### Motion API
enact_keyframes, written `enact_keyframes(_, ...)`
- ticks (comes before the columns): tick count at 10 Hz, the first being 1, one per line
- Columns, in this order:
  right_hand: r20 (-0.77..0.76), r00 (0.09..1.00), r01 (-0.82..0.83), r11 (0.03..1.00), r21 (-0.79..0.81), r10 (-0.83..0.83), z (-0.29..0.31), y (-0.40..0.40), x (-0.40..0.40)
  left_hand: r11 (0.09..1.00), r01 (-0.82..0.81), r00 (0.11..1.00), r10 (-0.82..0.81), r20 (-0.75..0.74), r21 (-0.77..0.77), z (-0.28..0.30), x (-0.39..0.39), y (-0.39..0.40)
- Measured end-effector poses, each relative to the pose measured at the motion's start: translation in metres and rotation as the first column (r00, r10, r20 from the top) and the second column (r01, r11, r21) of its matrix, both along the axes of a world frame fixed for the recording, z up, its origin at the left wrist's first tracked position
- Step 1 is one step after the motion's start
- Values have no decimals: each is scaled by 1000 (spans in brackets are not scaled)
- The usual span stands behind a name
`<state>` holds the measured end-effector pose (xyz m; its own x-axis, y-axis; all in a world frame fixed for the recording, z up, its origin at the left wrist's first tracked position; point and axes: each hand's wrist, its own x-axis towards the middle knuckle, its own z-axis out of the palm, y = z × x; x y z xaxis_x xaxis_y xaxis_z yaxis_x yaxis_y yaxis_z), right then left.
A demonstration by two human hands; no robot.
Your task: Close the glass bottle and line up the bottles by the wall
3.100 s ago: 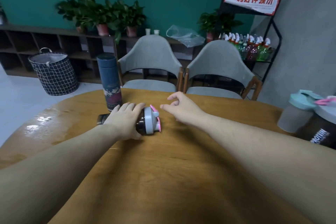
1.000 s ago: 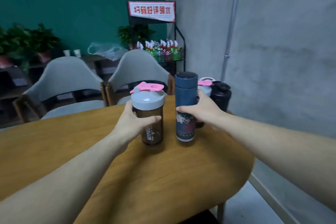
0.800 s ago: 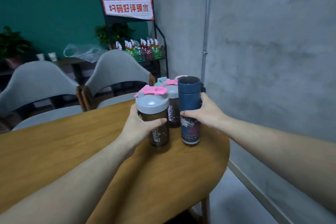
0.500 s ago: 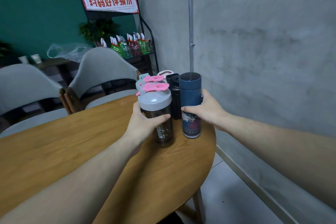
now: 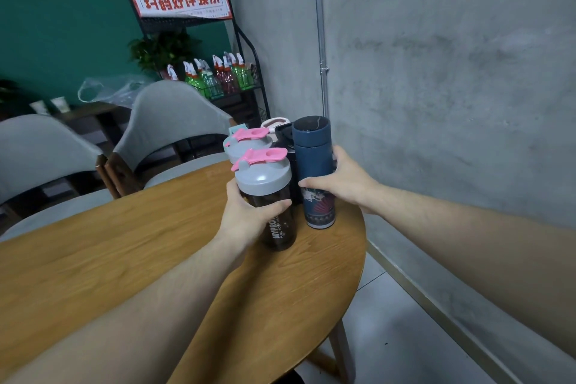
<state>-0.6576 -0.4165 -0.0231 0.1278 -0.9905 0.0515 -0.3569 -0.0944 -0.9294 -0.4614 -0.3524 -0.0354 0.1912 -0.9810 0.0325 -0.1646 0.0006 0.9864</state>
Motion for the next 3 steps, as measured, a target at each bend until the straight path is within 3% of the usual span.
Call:
enact_keyframes(2,-30,998,49,997,60,-47,3,21,-4,998,36,999,-37,12,58,3,1,2)
enact_keyframes(3,-70,985,156,987,-30,-157,6,43,-6,997,6,996,-13,89,82,9,13,7)
